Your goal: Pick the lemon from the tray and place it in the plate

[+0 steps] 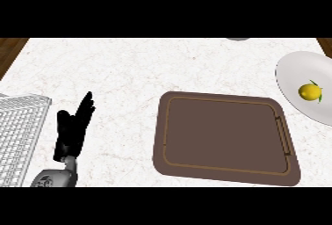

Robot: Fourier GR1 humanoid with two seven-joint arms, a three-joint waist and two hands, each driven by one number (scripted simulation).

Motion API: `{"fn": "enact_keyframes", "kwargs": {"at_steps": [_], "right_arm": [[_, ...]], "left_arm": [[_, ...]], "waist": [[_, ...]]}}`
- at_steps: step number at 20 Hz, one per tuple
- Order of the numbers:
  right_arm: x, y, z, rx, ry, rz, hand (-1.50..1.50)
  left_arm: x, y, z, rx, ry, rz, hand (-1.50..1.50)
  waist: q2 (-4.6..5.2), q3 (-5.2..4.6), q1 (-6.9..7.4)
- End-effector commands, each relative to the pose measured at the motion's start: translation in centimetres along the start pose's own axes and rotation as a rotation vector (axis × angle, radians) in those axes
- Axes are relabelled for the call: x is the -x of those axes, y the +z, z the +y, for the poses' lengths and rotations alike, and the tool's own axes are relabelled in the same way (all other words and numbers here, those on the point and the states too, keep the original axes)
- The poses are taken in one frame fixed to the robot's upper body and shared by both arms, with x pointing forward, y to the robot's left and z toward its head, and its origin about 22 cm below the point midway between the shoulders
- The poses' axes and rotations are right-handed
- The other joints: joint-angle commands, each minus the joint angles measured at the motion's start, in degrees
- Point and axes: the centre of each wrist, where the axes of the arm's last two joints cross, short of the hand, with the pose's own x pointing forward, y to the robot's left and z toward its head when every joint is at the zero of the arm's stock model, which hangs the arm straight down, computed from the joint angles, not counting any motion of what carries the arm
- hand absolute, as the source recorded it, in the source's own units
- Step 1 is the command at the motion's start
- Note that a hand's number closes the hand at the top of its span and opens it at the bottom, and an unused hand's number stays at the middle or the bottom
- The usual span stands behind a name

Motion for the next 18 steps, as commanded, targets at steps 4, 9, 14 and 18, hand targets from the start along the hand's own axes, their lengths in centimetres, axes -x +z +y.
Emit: {"fn": "enact_keyframes", "kwargs": {"at_steps": [4,9,14,18], "right_arm": [[1.4,0.6,1.3,0.002,0.017,-0.011,-1.50],[1.2,0.9,0.3,0.041,0.077,0.024,-1.50],[0.3,0.0,0.4,0.046,0.103,0.042,-1.50],[1.2,0.5,1.0,0.072,0.145,0.069,-1.50]], "left_arm": [[0.1,0.3,-1.2,0.005,0.014,0.006,0.00],[0.4,0.7,-0.4,0.016,0.002,0.009,0.00],[1.0,0.0,-1.5,0.022,0.003,-0.009,0.00],[-1.0,-0.4,-1.1,0.019,0.020,0.003,0.00]], "waist": [[0.16,0.05,0.66],[0.03,0.01,0.54],[0.38,0.03,0.86],[0.19,0.04,0.76]]}}
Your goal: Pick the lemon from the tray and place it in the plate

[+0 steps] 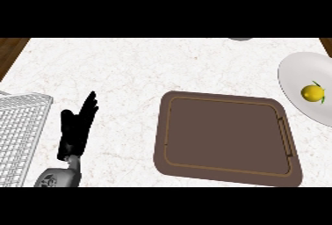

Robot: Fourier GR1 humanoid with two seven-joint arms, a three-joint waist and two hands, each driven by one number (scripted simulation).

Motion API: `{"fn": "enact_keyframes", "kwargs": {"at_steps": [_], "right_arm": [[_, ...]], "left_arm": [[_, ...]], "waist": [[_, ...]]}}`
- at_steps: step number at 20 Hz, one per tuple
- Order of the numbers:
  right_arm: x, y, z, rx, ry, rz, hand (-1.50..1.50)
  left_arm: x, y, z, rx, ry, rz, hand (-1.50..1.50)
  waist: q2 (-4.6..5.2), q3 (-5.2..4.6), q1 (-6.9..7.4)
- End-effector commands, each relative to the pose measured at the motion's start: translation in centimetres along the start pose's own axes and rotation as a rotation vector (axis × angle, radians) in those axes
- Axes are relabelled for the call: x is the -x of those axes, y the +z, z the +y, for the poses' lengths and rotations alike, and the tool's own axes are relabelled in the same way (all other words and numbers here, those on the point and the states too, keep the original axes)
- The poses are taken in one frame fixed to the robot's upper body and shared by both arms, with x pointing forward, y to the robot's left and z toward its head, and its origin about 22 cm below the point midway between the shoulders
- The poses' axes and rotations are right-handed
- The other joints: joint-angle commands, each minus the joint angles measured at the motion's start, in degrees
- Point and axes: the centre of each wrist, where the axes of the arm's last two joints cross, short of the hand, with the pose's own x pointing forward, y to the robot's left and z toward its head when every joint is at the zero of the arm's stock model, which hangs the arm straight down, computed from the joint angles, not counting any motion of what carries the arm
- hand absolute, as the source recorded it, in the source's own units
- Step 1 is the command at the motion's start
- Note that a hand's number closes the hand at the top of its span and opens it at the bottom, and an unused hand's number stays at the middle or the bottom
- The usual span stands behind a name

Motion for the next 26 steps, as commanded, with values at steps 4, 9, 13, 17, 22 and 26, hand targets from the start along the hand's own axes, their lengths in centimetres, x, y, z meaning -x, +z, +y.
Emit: {"fn": "enact_keyframes", "kwargs": {"at_steps": [4,9,13,17,22,26], "right_arm": [[0.3,1.8,-2.7,0.031,0.031,0.025,-1.50],[0.9,2.1,-2.2,0.061,0.056,0.045,-1.50],[1.2,3.4,-3.8,0.091,0.065,0.051,-1.50],[1.7,4.4,-4.5,0.120,0.038,0.011,-1.50],[1.6,4.6,-5.0,0.197,0.037,0.042,-1.50],[1.9,5.5,-5.7,0.228,0.062,0.083,-1.50]], "left_arm": [[-0.4,0.0,0.0,-0.011,-0.007,-0.011,0.00],[1.5,0.9,0.3,0.012,-0.007,-0.002,0.00],[1.1,-0.5,-0.4,0.000,-0.009,-0.022,0.00],[0.4,-0.6,0.5,-0.013,-0.005,-0.012,0.00],[0.6,0.1,-0.3,0.014,0.003,-0.014,0.00],[1.2,0.6,-0.7,-0.001,-0.002,-0.021,0.00]], "waist": [[0.00,0.06,-0.03],[0.10,0.08,0.56],[0.44,0.15,-0.25],[0.21,0.19,-0.42],[0.34,0.31,0.53],[0.37,0.33,0.67]]}}
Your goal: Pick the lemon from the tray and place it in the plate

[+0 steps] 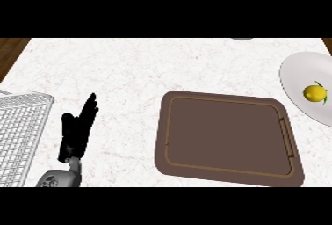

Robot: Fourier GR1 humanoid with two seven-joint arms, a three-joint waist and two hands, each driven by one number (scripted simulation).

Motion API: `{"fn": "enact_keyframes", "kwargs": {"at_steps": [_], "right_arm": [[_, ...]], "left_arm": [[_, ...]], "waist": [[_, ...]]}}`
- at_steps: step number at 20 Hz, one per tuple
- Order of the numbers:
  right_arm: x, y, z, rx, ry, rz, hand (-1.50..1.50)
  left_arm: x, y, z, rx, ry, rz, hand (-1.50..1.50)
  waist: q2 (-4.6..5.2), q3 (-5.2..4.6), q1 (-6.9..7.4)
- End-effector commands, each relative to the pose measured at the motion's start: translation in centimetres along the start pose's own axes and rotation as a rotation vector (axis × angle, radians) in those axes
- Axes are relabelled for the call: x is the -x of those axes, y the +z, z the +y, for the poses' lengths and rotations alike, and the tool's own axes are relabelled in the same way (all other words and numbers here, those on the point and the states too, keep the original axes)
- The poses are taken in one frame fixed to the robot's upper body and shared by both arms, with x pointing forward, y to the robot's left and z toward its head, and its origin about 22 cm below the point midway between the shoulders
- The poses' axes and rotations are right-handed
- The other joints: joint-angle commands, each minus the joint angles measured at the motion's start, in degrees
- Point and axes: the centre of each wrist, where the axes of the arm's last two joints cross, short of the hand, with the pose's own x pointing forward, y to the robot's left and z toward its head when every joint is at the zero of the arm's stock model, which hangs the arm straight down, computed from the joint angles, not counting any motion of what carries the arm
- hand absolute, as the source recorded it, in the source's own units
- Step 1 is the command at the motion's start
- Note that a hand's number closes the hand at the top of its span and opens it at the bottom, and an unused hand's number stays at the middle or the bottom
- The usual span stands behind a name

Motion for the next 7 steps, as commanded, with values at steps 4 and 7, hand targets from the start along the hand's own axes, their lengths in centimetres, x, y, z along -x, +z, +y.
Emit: {"fn": "enact_keyframes", "kwargs": {"at_steps": [4,7], "right_arm": [[0.4,0.9,-1.3,0.035,0.021,0.013,-1.50],[1.2,1.9,-1.4,0.046,0.060,0.037,-1.50]], "left_arm": [[0.6,0.5,-1.2,0.013,0.015,-0.007,0.00],[0.0,0.4,-0.3,-0.010,-0.004,0.000,0.00]], "waist": [[0.15,0.07,-0.03],[0.09,0.14,-0.01]]}}
